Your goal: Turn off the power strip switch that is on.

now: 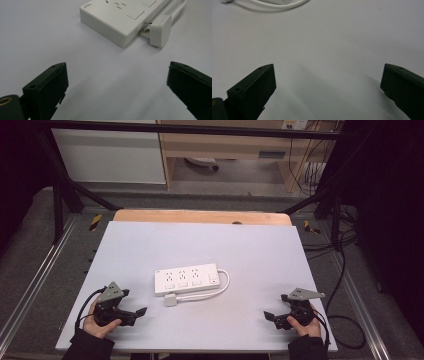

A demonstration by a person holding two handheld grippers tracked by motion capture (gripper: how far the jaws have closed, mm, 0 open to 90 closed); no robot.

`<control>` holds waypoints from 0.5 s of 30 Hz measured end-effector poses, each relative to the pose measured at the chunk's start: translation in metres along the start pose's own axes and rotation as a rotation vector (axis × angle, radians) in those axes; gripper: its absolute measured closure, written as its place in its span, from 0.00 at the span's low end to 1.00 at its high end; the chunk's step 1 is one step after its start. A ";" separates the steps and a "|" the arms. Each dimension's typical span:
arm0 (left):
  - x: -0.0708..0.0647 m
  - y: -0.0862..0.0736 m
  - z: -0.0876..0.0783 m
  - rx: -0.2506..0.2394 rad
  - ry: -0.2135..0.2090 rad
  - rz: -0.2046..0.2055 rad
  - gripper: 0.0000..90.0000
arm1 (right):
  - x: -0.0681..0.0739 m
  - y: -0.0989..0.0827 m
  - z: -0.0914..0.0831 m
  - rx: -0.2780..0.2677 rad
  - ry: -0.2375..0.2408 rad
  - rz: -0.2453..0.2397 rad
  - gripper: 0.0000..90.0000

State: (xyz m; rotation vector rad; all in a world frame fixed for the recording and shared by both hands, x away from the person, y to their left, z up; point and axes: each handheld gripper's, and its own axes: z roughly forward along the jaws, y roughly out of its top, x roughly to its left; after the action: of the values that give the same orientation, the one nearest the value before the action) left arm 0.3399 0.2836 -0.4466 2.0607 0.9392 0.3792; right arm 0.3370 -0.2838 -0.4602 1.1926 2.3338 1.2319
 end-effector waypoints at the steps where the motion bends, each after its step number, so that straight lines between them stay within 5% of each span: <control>1: 0.000 0.000 0.000 0.000 -0.001 0.000 0.04 | 0.000 0.000 0.000 0.000 0.000 0.003 0.01; 15: -0.002 0.003 0.001 0.002 0.001 -0.003 0.04 | 0.001 0.000 -0.001 0.004 0.000 0.006 0.01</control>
State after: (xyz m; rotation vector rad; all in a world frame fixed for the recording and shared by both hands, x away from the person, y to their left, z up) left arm 0.3402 0.2807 -0.4448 2.0604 0.9436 0.3784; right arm 0.3359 -0.2834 -0.4597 1.2011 2.3354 1.2295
